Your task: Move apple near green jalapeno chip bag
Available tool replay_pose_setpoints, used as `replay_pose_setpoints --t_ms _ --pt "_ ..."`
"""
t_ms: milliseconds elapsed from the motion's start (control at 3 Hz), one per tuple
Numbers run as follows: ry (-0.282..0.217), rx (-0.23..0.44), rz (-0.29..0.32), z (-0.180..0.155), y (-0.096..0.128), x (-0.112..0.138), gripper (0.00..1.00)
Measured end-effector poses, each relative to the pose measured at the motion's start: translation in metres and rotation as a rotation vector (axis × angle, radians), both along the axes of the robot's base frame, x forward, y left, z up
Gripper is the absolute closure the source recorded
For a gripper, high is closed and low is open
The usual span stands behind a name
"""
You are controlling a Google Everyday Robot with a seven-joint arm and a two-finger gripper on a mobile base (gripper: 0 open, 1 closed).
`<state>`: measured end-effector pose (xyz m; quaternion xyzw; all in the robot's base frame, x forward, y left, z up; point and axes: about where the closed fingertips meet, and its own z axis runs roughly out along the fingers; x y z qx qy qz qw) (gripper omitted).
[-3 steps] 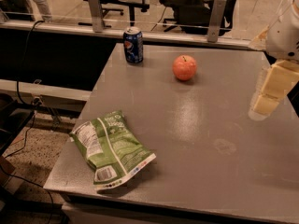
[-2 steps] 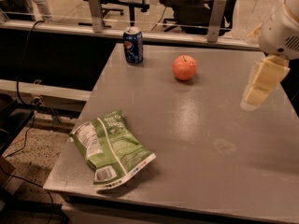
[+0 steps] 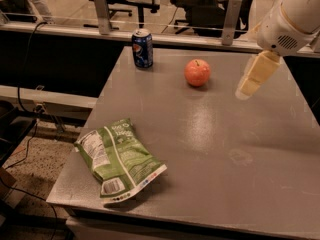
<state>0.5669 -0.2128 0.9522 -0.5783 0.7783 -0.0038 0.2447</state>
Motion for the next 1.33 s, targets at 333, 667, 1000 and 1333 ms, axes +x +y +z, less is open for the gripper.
replay_pose_setpoints --t_ms 333,667,1000,1333 --pt "-0.009 0.082 -0.025 -0.010 0.014 0.036 0.00" --pt "-0.015 0.153 -0.077 -0.022 0.030 0.070 0.00" --pt "-0.013 0.178 -0.112 -0.033 0.038 0.089 0.00" --pt "0.012 0.197 -0.135 -0.048 0.044 0.104 0.00"
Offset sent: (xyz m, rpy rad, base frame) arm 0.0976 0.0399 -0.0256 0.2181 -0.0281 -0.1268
